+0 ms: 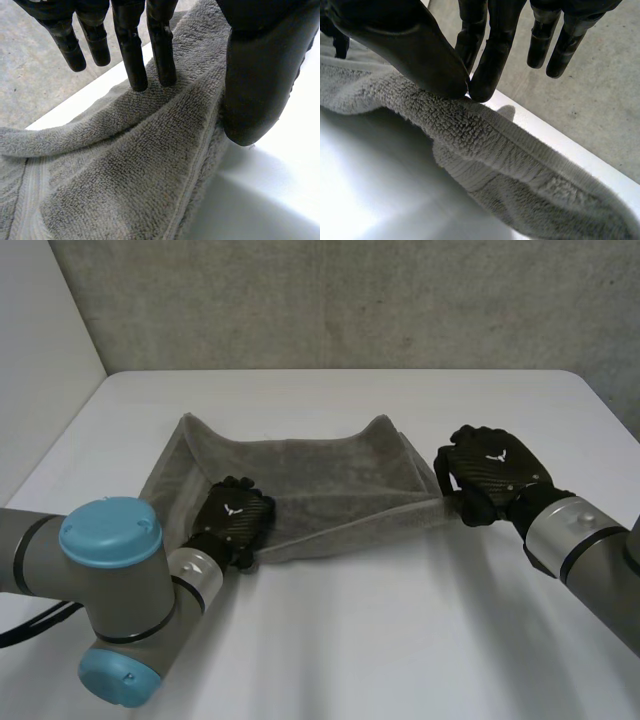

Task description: Fold the towel.

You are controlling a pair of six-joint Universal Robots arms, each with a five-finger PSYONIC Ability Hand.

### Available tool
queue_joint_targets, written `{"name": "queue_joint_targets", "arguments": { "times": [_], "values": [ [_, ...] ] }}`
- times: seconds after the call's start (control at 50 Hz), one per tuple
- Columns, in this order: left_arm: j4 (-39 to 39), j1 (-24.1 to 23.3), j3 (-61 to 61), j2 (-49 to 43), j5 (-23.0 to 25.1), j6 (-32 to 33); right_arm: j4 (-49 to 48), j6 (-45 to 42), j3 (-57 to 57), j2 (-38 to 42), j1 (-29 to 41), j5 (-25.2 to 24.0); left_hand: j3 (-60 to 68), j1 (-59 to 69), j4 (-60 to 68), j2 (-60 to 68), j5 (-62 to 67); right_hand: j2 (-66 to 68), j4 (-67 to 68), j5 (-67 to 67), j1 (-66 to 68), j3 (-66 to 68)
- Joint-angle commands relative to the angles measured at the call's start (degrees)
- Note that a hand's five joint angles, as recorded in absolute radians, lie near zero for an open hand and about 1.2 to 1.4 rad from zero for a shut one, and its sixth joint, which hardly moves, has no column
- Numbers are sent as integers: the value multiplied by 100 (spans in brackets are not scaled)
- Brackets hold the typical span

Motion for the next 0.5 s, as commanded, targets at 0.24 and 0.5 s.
{"name": "queue_joint_targets", "arguments": {
  "times": [0.24,0.5],
  "values": [
    [116,271,-334,485,-333,20,594,-297,-129,-268,-893,-112,-240,31,-322,24,174,411,-444,277,583,-287],
    [11,333,-721,706,-245,20,629,-438,-50,-268,-1070,-121,-240,1344,-322,1337,1487,411,-444,277,583,-287]
  ]
}}
